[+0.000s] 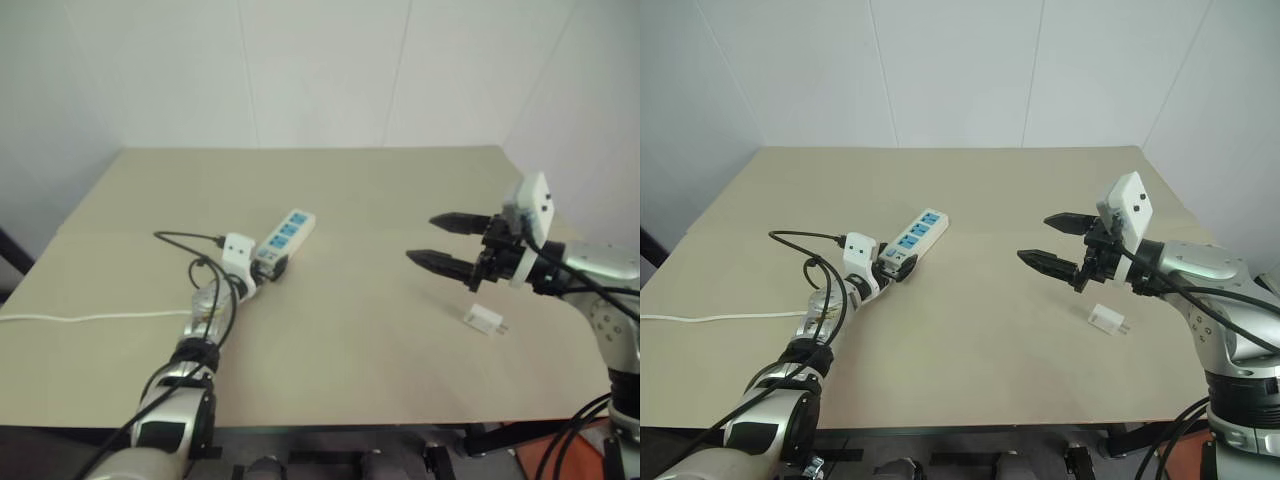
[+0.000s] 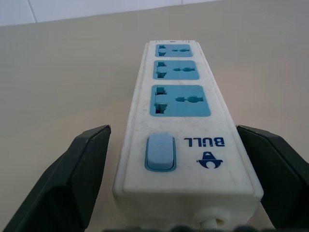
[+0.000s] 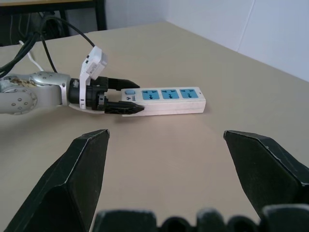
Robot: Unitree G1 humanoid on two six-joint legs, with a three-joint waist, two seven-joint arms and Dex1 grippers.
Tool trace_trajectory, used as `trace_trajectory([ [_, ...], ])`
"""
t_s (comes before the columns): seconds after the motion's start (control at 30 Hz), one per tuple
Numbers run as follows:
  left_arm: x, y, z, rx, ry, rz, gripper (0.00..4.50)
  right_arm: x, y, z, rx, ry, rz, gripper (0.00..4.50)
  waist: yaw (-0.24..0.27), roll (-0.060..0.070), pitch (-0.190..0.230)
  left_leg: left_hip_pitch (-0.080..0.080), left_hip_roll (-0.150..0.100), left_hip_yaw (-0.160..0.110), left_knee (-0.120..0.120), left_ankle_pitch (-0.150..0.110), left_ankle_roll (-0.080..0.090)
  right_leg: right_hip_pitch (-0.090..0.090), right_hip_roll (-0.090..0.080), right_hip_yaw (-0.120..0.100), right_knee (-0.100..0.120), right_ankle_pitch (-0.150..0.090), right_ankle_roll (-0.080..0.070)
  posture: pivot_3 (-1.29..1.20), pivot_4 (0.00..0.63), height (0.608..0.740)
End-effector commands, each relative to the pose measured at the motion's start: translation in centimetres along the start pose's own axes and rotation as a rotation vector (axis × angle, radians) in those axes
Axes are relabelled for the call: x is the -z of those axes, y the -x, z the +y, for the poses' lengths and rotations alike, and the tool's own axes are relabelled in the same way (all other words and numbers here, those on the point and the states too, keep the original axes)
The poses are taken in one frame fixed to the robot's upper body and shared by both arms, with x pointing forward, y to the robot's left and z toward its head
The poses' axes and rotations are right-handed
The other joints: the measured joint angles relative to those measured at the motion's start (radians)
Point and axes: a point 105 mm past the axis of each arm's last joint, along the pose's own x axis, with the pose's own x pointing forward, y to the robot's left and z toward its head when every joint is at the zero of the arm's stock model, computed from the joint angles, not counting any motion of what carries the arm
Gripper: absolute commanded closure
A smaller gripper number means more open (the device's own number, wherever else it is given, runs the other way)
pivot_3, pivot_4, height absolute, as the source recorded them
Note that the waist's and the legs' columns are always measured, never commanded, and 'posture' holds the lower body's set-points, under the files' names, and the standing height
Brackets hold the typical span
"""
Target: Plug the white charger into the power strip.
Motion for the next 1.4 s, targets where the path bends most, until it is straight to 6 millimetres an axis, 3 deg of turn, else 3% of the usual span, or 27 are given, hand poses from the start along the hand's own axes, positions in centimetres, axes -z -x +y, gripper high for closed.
trace_trajectory([
  [0.03,0.8,-0.1,-0.2,-0.001,0.012,0.031,0.02,-1.5,0.5,0.1,0.009,0.040,-0.036,0.00,0.000,0.000,0.000,0.000,0.000,0.000,0.000,0.000,0.000,0.000,0.000,0.000,0.000,0.000,0.000,0.00,0.150,0.740],
  [0.3,2.4,-0.2,-0.8,0.043,0.070,0.132,0.02,-2.1,0.5,0.4,-0.002,0.045,-0.050,0.00,0.000,0.001,-0.002,0.002,0.000,0.000,0.001,0.000,0.000,0.002,0.000,0.000,0.001,-0.002,0.004,0.00,0.150,0.740],
  [0.47,2.7,-0.2,-1.2,0.075,0.087,0.168,1.14,-2.8,0.6,0.5,-0.005,0.041,-0.074,0.00,0.000,0.001,-0.002,0.002,0.000,0.000,0.001,0.000,0.000,0.002,0.000,0.000,0.001,-0.002,0.004,0.00,0.150,0.740],
  [0.5,2.8,-0.3,-1.3,0.078,0.085,0.176,1.19,-2.9,0.6,0.6,-0.006,0.041,-0.079,0.00,0.000,0.001,-0.003,0.002,0.000,0.000,0.001,0.000,0.000,0.002,0.000,0.000,0.001,-0.002,0.004,0.00,0.150,0.740],
  [0.83,2.4,-0.6,-2.0,0.128,0.072,0.168,1.19,-3.7,0.8,0.3,0.012,0.024,-0.100,0.00,0.004,0.001,-0.004,0.002,0.000,0.000,0.001,0.000,0.000,0.002,0.000,0.000,0.001,-0.002,0.004,0.00,0.150,0.740],
  [1.0,0.5,-0.3,-4.9,0.376,0.022,0.087,1.19,-3.5,0.8,0.0,0.029,0.017,-0.098,0.00,0.004,0.001,-0.004,0.000,0.000,0.000,0.001,0.000,0.000,0.001,0.000,0.000,0.000,-0.002,0.004,0.00,0.150,0.740],
  [1.17,-0.8,2.0,-8.2,0.725,-0.047,0.025,1.19,-3.3,1.0,-0.1,0.037,0.015,-0.093,0.00,0.004,0.001,-0.004,-0.002,0.000,0.000,0.001,0.000,0.000,0.000,0.000,0.000,-0.001,0.000,0.001,0.00,0.150,0.740],
  [1.4,-0.9,5.5,-10.1,1.069,-0.166,0.036,1.19,-3.2,1.5,-0.1,0.036,0.018,-0.083,0.00,-0.001,0.001,-0.004,-0.002,0.000,0.000,0.001,0.000,0.000,-0.001,0.000,0.000,-0.001,0.000,0.001,0.00,0.150,0.740],
])
